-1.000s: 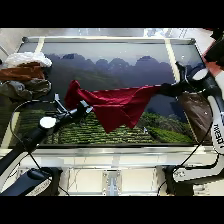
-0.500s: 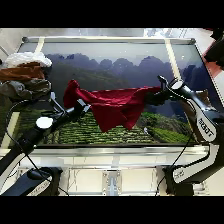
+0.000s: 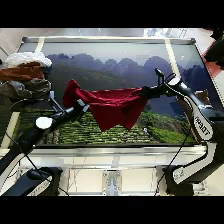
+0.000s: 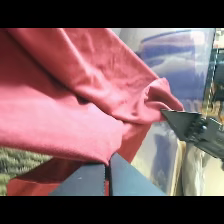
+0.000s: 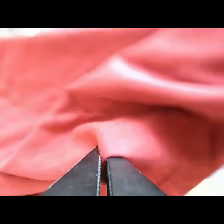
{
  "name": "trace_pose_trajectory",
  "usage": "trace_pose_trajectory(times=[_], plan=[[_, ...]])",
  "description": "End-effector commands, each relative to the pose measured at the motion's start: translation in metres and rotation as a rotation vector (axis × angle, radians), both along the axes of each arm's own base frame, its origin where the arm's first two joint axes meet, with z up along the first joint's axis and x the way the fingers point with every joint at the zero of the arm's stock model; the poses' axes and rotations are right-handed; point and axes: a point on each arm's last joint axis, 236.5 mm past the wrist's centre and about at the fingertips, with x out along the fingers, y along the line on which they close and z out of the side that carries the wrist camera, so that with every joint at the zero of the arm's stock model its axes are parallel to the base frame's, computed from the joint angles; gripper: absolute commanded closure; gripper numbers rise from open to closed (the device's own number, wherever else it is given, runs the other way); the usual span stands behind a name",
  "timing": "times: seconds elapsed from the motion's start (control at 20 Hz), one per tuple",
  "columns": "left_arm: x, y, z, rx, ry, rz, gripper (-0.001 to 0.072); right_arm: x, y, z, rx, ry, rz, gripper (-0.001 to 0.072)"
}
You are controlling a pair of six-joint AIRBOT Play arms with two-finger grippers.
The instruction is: Fold the shirts.
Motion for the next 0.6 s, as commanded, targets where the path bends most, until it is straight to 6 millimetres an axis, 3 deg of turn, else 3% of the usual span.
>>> trace_pose_trajectory(times=[0.0, 0.15, 0.25, 0.4, 0.5, 0.55], plan=[[0.015, 0.028, 0.038, 0.075, -0.153, 0.014, 0.0695, 0.008, 0.001, 0.058, -0.037, -0.096, 0.086, 0.0702], [0.017, 0.069, 0.136, 0.164, -0.408, 0.039, 0.0696, -0.016, -0.007, 0.164, -0.143, -0.259, 0.183, 0.0702], [0.000, 0.097, 0.208, 0.258, -0.562, 0.065, 0.0696, -0.048, -0.019, 0.253, -0.226, -0.416, 0.165, 0.0702], [-0.042, 0.123, 0.311, 0.378, -0.763, 0.121, 0.0696, -0.126, -0.026, 0.403, -0.292, -0.775, 0.094, 0.0703], [-0.071, 0.128, 0.374, 0.431, -0.900, 0.172, 0.0696, -0.181, -0.025, 0.496, -0.293, -1.044, 0.038, 0.0704], [-0.084, 0.125, 0.399, 0.461, -0.962, 0.174, 0.0696, -0.205, -0.025, 0.529, -0.297, -1.136, 0.022, 0.0704]])
